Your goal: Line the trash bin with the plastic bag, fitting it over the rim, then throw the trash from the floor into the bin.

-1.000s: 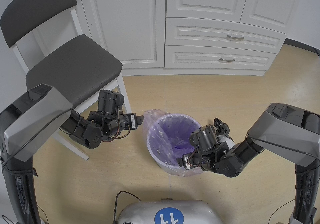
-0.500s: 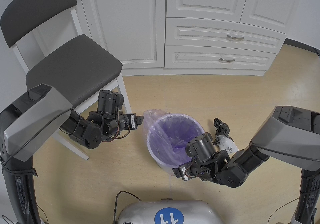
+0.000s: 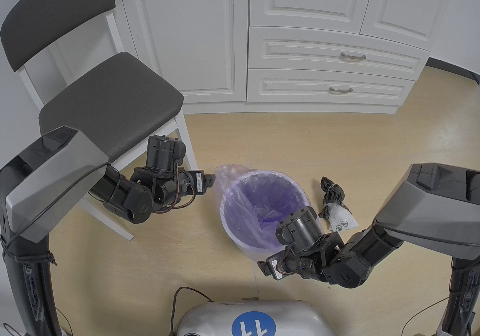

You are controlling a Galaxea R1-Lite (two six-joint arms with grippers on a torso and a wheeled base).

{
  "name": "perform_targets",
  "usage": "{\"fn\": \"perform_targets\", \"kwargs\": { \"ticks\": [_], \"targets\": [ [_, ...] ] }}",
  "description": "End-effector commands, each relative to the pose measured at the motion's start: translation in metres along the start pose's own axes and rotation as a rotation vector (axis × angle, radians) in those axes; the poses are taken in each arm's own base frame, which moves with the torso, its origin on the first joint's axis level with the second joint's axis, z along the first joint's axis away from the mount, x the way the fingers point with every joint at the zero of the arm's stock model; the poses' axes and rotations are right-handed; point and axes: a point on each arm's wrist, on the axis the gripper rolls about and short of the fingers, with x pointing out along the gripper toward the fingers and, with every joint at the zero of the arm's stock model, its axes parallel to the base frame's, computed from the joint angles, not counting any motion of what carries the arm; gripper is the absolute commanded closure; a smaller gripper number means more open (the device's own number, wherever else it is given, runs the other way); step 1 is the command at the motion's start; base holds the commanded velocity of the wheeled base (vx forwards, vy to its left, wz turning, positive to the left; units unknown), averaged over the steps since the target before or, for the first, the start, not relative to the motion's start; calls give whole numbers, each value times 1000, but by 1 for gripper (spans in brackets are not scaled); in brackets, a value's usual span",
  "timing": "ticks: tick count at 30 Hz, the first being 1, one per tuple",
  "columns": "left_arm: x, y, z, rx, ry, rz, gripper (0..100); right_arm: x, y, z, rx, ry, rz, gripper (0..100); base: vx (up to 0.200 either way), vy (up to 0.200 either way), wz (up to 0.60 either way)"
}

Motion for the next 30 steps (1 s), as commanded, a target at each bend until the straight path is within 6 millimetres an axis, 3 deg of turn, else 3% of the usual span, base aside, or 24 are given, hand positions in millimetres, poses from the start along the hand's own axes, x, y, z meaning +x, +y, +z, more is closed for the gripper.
{"fn": "perform_targets", "kwargs": {
  "ticks": [1, 30],
  "targets": [
    [0, 0, 0, 0, 0, -1, 0, 5, 1, -6, -8, 20, -3, 0, 0, 0, 0],
    [0, -2, -1, 2, 3, -3, 0, 47, -3, -18, 19, 64, -33, 0, 0, 0, 0]
  ]
}}
